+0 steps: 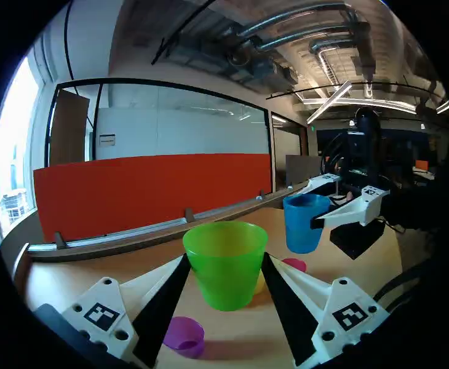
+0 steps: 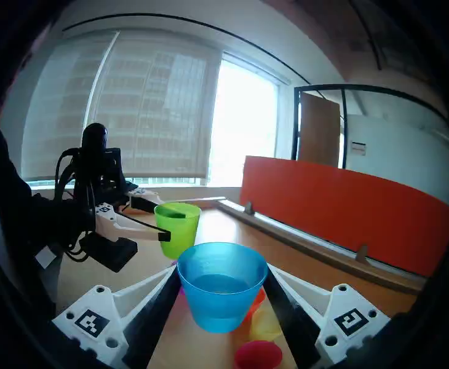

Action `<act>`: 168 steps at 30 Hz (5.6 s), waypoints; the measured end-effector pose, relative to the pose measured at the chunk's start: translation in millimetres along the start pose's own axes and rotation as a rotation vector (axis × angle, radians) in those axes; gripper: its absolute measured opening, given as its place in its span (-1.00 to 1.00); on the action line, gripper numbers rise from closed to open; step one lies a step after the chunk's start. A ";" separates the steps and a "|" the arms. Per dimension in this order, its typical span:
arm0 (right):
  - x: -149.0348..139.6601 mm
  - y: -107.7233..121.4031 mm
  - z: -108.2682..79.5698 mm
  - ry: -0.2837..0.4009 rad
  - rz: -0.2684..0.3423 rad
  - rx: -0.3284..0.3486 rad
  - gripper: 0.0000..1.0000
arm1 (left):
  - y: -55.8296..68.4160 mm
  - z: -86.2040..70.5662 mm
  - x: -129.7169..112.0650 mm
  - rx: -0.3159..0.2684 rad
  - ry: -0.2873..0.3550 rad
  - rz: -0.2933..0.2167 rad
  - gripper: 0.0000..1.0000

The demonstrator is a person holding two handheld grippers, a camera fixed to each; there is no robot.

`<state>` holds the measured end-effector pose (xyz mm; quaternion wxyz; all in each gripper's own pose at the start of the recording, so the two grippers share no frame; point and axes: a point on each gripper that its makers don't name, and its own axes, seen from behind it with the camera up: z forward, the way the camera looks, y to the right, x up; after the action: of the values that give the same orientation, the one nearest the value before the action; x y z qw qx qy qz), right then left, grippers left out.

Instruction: Pour water

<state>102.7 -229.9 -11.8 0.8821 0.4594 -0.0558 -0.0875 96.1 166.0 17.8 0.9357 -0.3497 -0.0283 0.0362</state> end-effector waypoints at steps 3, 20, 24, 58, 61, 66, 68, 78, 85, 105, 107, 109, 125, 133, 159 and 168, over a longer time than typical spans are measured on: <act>1.6 0.3 0.8 0.001 -0.002 0.002 0.83 | -0.1 0.0 -2.7 0.003 -0.003 0.002 0.66; 12.6 1.9 3.5 -0.003 -0.054 0.015 0.83 | 8.9 -2.4 -11.9 -0.018 -0.008 -0.011 0.66; 15.4 2.5 4.5 -0.004 -0.072 0.019 0.83 | 11.3 -2.9 -14.9 -0.026 -0.012 -0.013 0.66; 44.2 10.6 13.8 -0.011 -0.237 0.036 0.83 | 28.5 -3.0 -24.6 -0.088 -0.039 -0.012 0.66; 46.3 11.9 15.6 -0.011 -0.252 0.035 0.83 | 30.0 -2.5 -25.7 -0.095 -0.040 -0.012 0.66; 51.6 12.2 19.1 -0.007 -0.285 0.034 0.83 | 33.4 -2.6 -27.0 -0.106 -0.041 -0.014 0.66; 53.5 11.0 20.3 -0.003 -0.298 0.037 0.83 | 34.3 -2.8 -27.4 -0.109 -0.041 -0.013 0.66; 60.6 7.3 26.5 0.009 -0.355 0.042 0.83 | 38.3 -4.5 -26.4 -0.121 -0.040 -0.011 0.66; 66.1 6.8 30.6 0.014 -0.399 0.041 0.83 | 40.5 -5.6 -26.0 -0.130 -0.037 -0.008 0.66; 75.2 12.8 39.9 0.029 -0.504 0.026 0.83 | 49.2 -8.2 -26.5 -0.159 -0.036 0.003 0.66; 75.1 12.9 40.7 0.027 -0.511 0.025 0.83 | 49.6 -8.2 -26.7 -0.159 -0.037 0.005 0.66; 75.6 13.1 41.6 0.027 -0.519 0.025 0.83 | 50.4 -8.1 -26.7 -0.161 -0.035 0.006 0.66; 83.5 17.0 46.7 0.036 -0.588 0.018 0.83 | 58.0 -8.1 -20.4 -0.182 -0.011 0.003 0.66; 85.7 16.6 49.8 0.036 -0.619 0.020 0.83 | 62.4 -7.4 -19.9 -0.195 -0.008 0.004 0.66; 96.1 17.9 58.1 0.036 -0.720 0.018 0.83 | 65.8 -6.1 -17.4 -0.211 -0.001 0.002 0.67; 96.0 17.0 59.3 0.033 -0.767 0.019 0.83 | 67.0 -5.1 -16.1 -0.214 0.001 0.005 0.67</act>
<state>187.8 -287.5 37.8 0.7818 0.4562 0.1336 -0.4034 77.3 211.7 -30.4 0.8931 -0.4475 -0.0309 0.0350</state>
